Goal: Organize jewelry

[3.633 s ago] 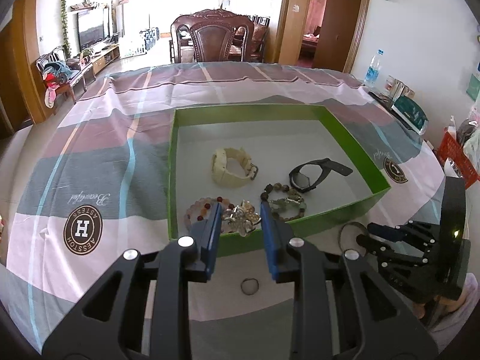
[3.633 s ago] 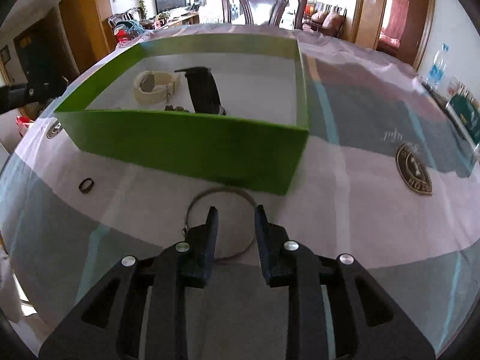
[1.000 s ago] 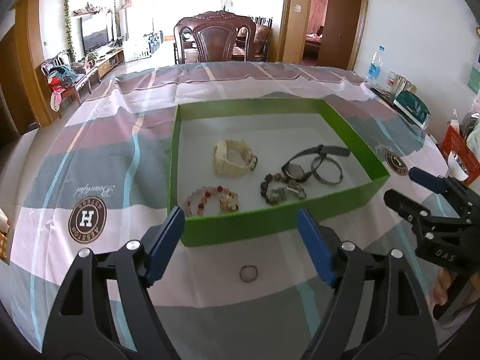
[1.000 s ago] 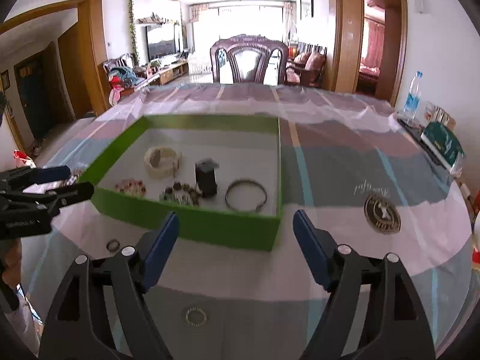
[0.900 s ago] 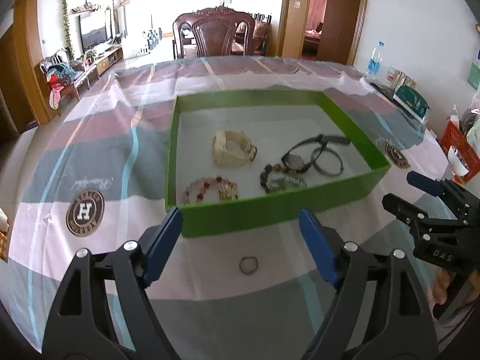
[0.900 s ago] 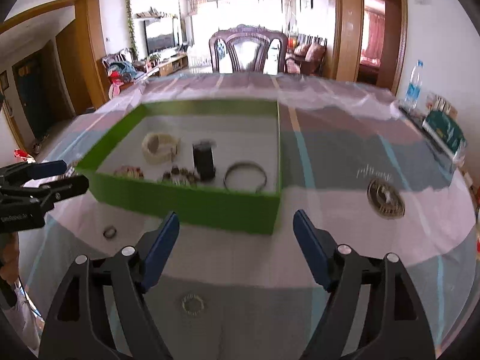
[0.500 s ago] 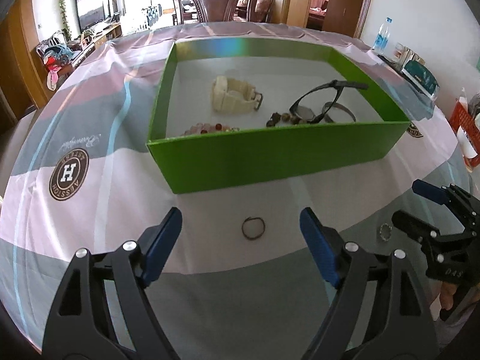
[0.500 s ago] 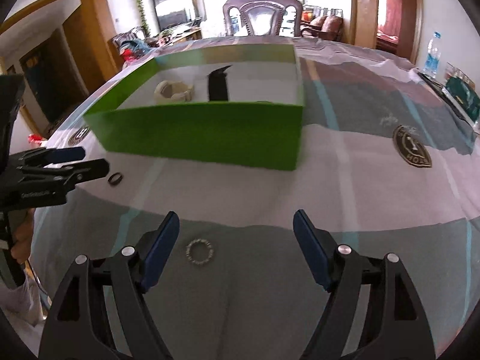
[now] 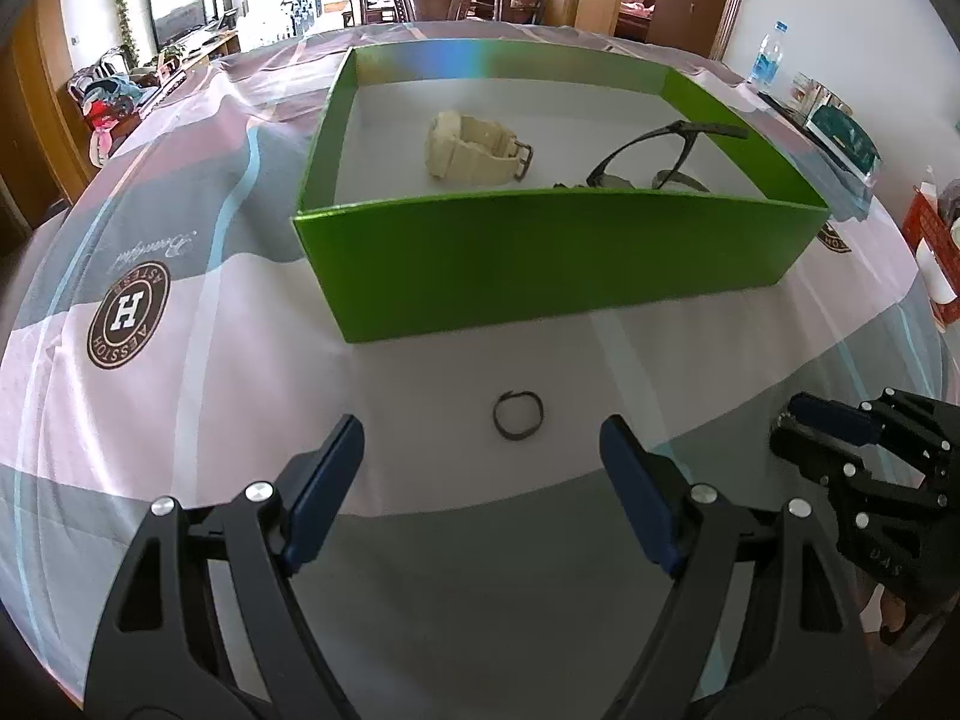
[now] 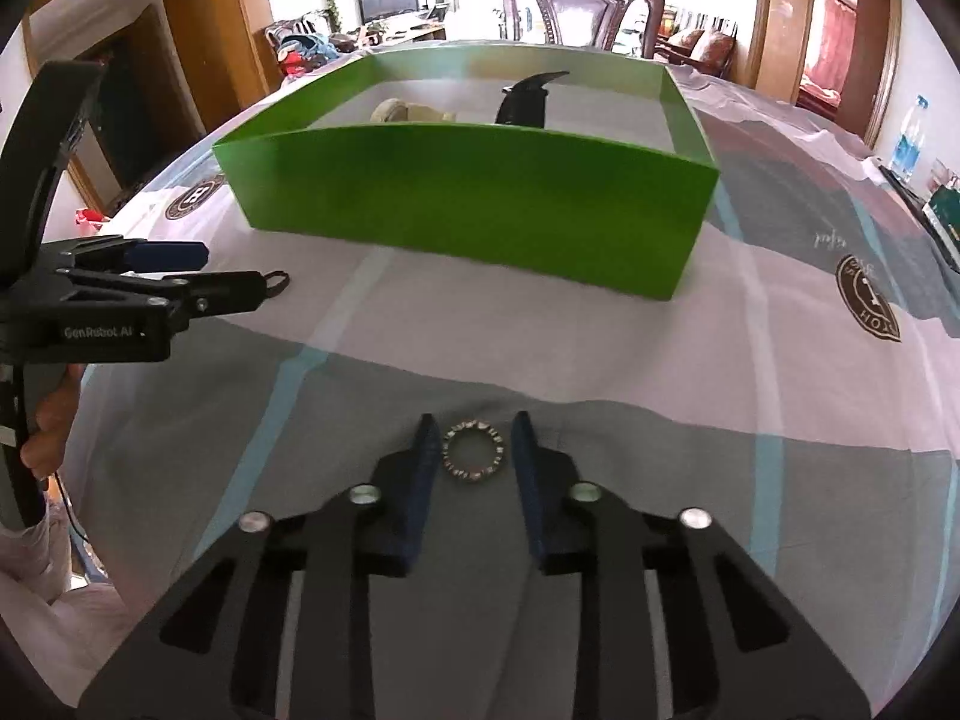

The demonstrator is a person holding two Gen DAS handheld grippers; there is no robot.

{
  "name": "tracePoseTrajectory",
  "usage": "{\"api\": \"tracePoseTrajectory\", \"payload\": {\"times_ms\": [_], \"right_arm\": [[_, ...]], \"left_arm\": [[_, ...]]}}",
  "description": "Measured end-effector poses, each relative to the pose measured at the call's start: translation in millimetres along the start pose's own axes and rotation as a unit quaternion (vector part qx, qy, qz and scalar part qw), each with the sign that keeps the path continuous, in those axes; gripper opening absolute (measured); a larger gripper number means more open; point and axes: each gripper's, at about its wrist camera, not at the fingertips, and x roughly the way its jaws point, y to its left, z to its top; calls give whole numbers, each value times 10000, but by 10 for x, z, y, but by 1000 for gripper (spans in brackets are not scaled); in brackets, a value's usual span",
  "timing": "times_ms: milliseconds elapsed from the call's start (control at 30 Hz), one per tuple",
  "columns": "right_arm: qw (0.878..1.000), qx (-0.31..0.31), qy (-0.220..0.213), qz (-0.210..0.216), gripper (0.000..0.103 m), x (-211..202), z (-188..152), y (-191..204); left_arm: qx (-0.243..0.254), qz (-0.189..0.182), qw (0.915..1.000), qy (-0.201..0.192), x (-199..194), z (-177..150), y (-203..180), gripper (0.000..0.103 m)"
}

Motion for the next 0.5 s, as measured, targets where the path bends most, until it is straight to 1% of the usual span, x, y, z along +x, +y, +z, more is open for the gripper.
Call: {"api": "tracePoseTrajectory", "payload": {"times_ms": [133,167,200,233,300,400,500], "right_arm": [[10000,7,-45,-33,22,-9,37,-8],[9999,32,-77,-57,22,-18,48,-18],[9999,71,-110,-77,22,-26,64,-33],[9999,89,-117,-90,22,-25,76,-37],[9998,110,-112,-146,22,-16,101,-47],[9997,110,-92,-174,23,13,117,-32],[9998,95,-70,-170,27,37,116,-10]], "left_arm": [[84,-55,9999,0,2,-24,-44,80],[104,-68,9999,10,11,-26,-57,78],[121,-83,9999,22,23,-30,-72,71],[129,-109,9998,57,44,-27,-87,67],[108,-150,9998,91,74,-27,-91,55],[64,-173,9998,117,109,-19,-83,44],[48,-184,9998,106,106,-12,-64,32]]}}
